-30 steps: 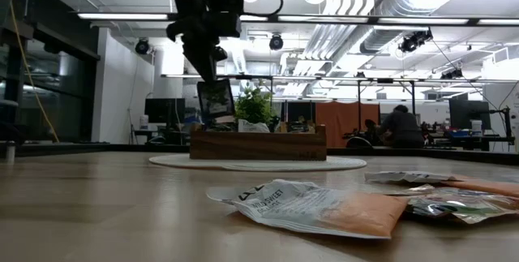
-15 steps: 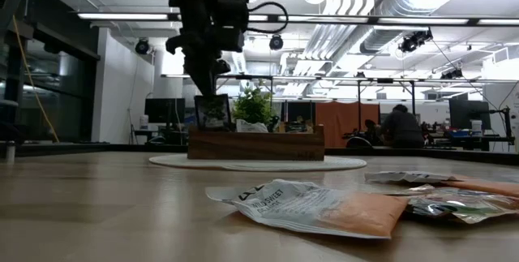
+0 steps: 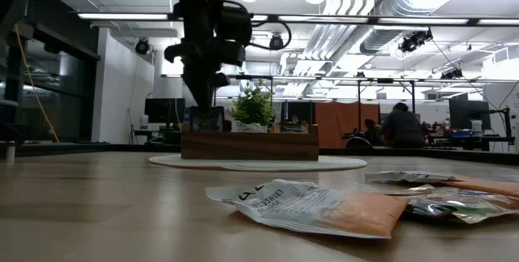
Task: Pick & Place Tea
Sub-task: Put the black tea bag into the left section of the wooden organizer, then put the white orange tea bag into the middle section of the wooden organizer
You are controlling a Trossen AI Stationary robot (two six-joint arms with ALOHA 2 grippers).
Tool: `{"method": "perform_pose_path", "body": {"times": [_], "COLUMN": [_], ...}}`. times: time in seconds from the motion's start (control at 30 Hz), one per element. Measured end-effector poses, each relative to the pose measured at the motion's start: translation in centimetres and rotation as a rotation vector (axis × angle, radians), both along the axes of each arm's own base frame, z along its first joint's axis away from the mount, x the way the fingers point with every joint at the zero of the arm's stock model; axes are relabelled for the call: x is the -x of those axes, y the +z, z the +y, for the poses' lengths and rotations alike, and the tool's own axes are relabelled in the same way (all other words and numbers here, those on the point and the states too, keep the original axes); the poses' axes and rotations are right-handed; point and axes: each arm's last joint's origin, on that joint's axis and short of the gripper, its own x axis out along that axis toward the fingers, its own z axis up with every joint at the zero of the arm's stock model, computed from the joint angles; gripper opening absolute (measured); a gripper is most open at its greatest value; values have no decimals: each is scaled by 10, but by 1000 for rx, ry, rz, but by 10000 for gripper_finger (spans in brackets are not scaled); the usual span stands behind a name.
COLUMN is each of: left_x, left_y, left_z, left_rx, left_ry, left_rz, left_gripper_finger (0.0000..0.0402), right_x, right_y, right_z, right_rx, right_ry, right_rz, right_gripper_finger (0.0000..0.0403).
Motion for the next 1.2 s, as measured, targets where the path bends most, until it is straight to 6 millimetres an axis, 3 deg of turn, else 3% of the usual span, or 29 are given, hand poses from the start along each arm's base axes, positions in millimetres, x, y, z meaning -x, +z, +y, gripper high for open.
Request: {"method": "perform_pose_path", "body": {"times": [0.13, 0.53, 1.0, 1.2], "left_x": [-3, -4, -5, -11], "left_y": [-8, -5, -5, 16], "left_z": [2, 3, 8, 12], "left_rx": [0, -44, -183, -218], "left_ry": [20, 34, 98, 124], "left_rz": [25, 14, 45, 6], "left_gripper_finger": [0, 8, 169, 201], "right_x": [0, 0, 0, 0], "right_y": [0, 0, 0, 0], "right_z": [0, 0, 0, 0], "right_rx": [-2, -3, -2, 0], "right_ry": [0, -2, -2, -1], "right_rz": [-1, -3, -3, -3], "right_gripper_finger": [252, 252, 252, 252]}}
